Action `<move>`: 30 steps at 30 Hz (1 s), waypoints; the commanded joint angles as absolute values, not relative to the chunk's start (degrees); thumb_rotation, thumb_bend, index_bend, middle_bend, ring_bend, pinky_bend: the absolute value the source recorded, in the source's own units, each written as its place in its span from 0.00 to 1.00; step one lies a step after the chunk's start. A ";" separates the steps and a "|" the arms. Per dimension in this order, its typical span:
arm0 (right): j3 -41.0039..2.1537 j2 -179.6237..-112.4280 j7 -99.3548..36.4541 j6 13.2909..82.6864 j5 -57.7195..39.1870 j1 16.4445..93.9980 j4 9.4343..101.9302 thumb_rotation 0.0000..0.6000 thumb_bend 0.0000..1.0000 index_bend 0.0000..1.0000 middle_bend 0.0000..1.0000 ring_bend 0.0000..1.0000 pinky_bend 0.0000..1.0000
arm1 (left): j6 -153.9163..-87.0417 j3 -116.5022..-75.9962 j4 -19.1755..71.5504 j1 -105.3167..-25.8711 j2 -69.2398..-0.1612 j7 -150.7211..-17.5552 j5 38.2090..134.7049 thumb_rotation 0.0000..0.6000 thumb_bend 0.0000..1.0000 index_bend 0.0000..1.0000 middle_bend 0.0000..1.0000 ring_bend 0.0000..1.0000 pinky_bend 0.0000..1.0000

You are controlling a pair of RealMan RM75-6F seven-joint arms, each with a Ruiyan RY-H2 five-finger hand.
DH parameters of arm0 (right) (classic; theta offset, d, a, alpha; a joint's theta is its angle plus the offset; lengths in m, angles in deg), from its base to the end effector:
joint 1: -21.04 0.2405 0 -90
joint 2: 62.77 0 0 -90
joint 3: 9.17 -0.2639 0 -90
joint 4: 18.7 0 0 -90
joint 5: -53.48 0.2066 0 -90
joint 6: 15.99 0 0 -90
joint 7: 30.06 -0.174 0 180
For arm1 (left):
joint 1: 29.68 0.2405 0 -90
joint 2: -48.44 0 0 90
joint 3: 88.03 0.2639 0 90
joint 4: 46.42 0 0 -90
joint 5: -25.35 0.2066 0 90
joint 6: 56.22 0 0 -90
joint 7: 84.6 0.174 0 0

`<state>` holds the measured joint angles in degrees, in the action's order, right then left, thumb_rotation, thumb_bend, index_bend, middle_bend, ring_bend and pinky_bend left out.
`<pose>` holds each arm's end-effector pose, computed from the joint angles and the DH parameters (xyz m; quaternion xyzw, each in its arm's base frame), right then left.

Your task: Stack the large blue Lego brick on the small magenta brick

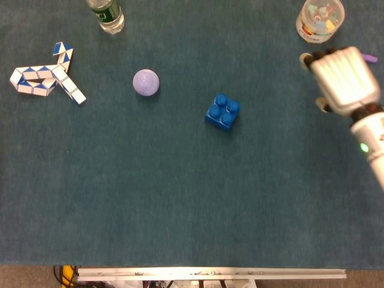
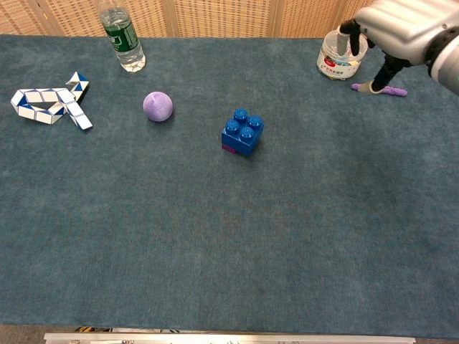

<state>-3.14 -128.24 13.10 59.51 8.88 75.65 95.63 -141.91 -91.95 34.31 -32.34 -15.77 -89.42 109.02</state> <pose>-0.1395 -0.3492 0.0904 0.7676 -0.2569 0.2388 0.5365 -0.3651 0.2038 0.1976 -0.5814 -0.3614 -0.3485 0.6402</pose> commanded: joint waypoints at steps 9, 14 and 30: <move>4.16 -125.97 5.54 75.90 -13.35 56.78 92.34 1.00 0.16 0.40 0.46 0.42 0.54 | -141.92 -91.76 34.02 -32.73 -16.79 -88.64 109.31 1.00 0.21 0.24 0.20 0.19 0.15; 5.14 -128.06 1.91 81.34 -20.24 49.27 87.23 1.00 0.16 0.40 0.46 0.39 0.52 | -142.41 -91.73 34.24 -32.71 -17.17 -87.90 109.50 1.00 0.21 0.24 0.20 0.19 0.15; 2.42 -127.29 -1.45 78.24 -23.98 40.94 85.67 1.00 0.16 0.40 0.45 0.37 0.49 | -143.93 -91.04 34.90 -31.95 -18.03 -85.56 110.20 1.00 0.21 0.24 0.20 0.19 0.15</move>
<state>2.70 -127.45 -1.35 78.38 -23.70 41.20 85.50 -143.88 -91.07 34.87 -31.96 -18.04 -85.60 110.15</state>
